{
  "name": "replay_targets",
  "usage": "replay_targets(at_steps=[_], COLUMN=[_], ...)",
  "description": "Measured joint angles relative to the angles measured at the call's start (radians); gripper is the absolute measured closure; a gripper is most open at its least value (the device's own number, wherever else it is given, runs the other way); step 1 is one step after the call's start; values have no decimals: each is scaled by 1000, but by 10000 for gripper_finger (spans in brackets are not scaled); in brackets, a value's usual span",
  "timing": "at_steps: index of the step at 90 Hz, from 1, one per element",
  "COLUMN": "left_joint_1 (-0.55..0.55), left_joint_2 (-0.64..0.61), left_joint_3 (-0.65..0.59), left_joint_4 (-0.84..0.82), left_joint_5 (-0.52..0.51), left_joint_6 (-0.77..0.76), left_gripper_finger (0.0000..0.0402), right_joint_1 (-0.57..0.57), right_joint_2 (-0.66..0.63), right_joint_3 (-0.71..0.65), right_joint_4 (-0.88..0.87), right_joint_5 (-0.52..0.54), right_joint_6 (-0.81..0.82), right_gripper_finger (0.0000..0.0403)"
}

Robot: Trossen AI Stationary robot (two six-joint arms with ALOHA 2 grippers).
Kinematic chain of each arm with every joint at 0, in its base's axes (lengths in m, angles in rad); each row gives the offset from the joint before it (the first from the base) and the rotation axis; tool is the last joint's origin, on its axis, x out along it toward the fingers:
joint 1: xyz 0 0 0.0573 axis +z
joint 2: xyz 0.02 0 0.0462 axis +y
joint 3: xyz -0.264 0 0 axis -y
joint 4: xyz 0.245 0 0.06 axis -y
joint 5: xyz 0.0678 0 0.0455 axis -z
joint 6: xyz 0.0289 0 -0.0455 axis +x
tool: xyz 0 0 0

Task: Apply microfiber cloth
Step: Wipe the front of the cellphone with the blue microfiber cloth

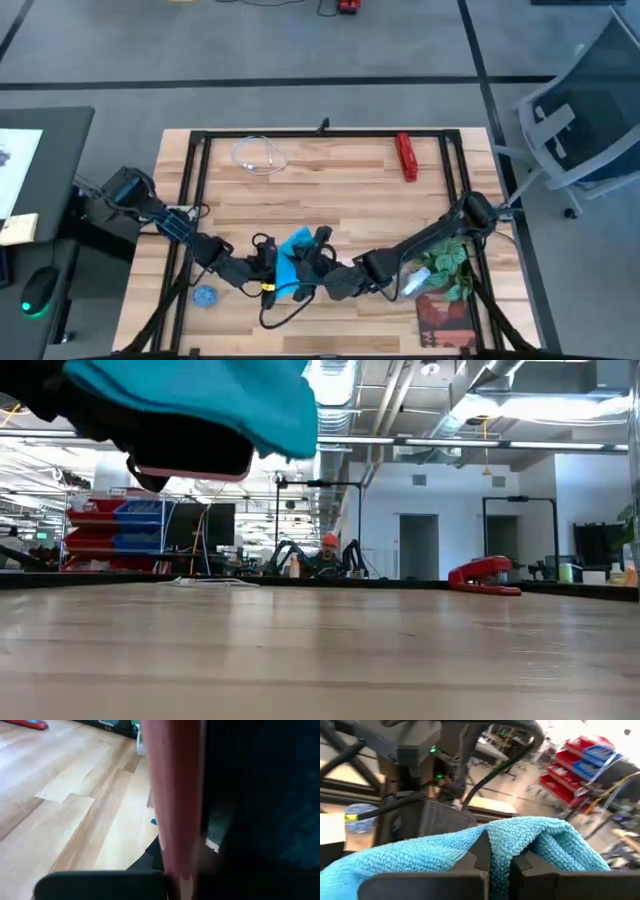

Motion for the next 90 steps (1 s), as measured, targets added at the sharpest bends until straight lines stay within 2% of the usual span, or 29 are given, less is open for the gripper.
replay_targets(at_steps=[10,19,29,44,56,67,73,79,90], left_joint_1=[0,0,0,4,15,17,17,17,17], left_joint_2=[2,2,2,-5,-5,-5,-4,-4,-4], left_joint_3=[-2,-2,-2,5,5,4,4,4,4], left_joint_4=[-5,-5,-14,-47,-83,-75,-50,-9,57], left_joint_5=[0,2,0,-23,-24,-26,-25,-18,30], left_joint_6=[-1,0,-5,-69,-120,-126,-121,-106,-79], left_gripper_finger=[398,398,398,398,398,398,398,398,398], right_joint_1=[-2,9,29,87,131,167,176,169,130], right_joint_2=[-3,-2,1,11,4,4,2,3,8], right_joint_3=[3,2,0,-9,-8,-7,-7,-7,-7], right_joint_4=[-88,-114,-77,80,162,145,95,36,-51], right_joint_5=[-23,-24,14,236,252,241,189,137,131], right_joint_6=[83,62,-63,-358,-491,-465,-395,-315,-221], right_gripper_finger=[403,403,403,403,403,403,403,403,403])
